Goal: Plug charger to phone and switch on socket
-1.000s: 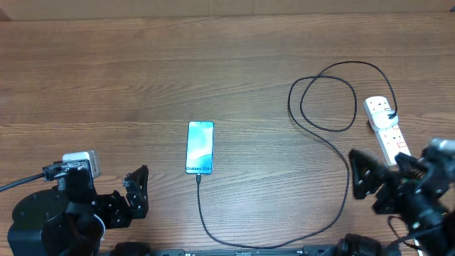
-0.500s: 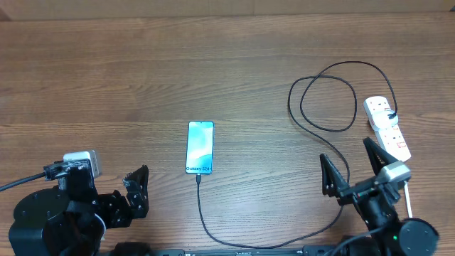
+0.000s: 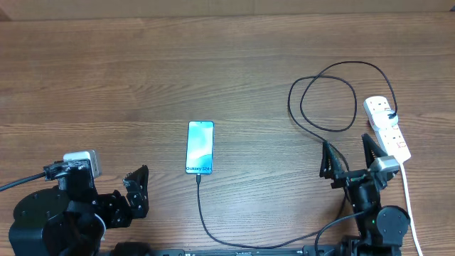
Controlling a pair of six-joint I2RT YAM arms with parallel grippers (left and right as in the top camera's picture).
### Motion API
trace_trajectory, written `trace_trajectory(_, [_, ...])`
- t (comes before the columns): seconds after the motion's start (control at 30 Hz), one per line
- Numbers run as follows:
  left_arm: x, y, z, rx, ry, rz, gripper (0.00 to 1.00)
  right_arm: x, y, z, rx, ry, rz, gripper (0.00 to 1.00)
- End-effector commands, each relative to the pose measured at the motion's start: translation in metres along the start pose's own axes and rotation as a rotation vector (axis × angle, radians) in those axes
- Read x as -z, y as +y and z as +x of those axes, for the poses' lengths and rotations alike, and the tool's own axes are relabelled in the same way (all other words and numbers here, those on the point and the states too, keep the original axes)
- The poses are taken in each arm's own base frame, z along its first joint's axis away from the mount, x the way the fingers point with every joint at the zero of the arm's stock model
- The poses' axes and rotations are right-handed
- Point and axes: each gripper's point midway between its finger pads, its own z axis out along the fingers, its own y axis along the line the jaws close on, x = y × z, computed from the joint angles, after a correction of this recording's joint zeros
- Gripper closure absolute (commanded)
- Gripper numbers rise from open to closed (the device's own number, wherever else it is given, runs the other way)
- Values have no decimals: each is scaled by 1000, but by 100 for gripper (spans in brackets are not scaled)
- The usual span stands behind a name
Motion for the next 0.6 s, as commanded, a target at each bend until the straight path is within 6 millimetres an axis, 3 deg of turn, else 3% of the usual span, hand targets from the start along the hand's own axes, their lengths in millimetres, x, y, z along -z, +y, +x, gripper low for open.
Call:
trace_trajectory(0.0, [1,0,-3,12,-9,-3,0,2,-24,9,-46,16,136,0])
trace_trajectory(0.1, [1,0,-3,12,-9,-2,1,5,-34,29,-59,91,189,0])
trace_trajectory(0.57, [1,0,-3,12,-9,-2,0,5,-36,27,-49,82,204,0])
